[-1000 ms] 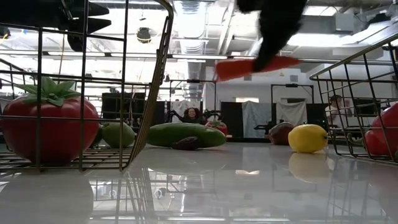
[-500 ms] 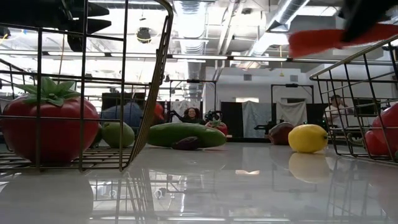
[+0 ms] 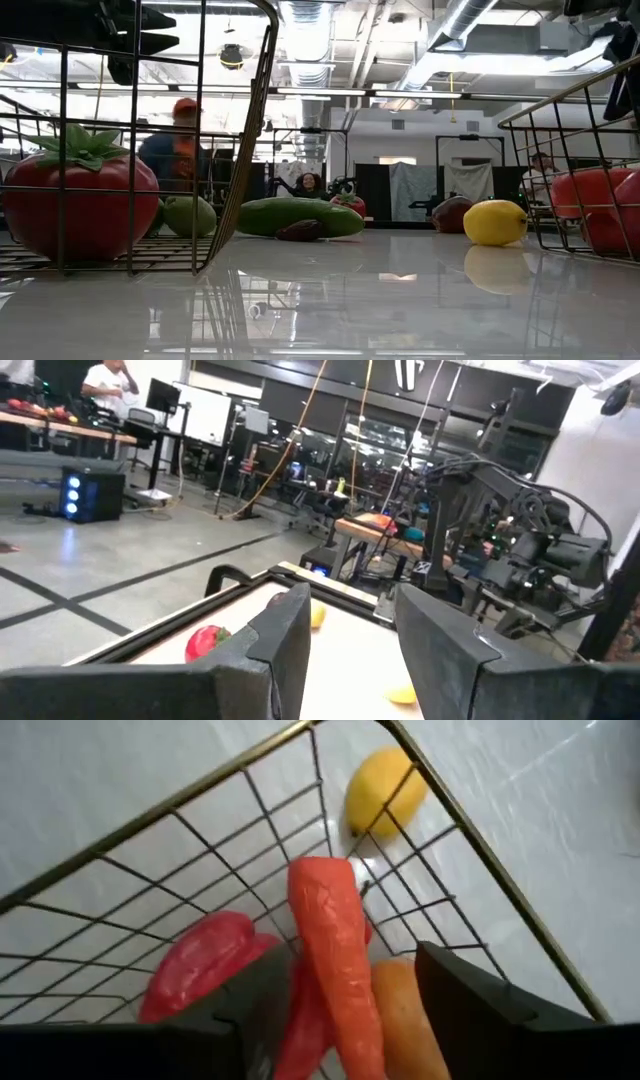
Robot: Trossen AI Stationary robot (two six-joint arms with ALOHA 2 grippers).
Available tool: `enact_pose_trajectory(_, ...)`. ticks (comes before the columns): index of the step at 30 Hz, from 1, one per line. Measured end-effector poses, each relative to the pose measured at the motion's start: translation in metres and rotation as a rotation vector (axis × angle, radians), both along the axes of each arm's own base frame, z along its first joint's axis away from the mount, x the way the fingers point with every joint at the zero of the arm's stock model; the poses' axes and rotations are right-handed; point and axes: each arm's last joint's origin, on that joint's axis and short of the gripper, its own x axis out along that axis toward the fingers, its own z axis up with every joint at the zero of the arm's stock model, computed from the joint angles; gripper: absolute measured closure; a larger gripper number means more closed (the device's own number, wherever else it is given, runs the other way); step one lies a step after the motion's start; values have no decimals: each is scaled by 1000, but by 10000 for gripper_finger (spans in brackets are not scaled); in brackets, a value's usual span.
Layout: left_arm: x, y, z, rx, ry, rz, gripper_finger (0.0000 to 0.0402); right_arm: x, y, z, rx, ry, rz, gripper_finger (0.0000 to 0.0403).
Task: Sort produce into baskets
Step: Put the yellow lemon into the left wire basket
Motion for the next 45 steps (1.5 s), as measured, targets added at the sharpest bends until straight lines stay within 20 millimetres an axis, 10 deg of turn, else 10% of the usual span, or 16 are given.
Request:
enact_pose_trajectory(9,0,0,0,-1,0,10,269,14,-22,20,-158,-109,-16,138)
enact_pose_trajectory(22,0,0,0,-12,0,8,269,88,-120,27,11,-46,-34,137)
enact_pose_trajectory(35,0,0,-3,4,39,11,269,152,-152,-50,256,534,114,137)
enact_pose_trajectory(45,0,0,-4,2,47,11,269,189,-148,-63,270,706,162,137)
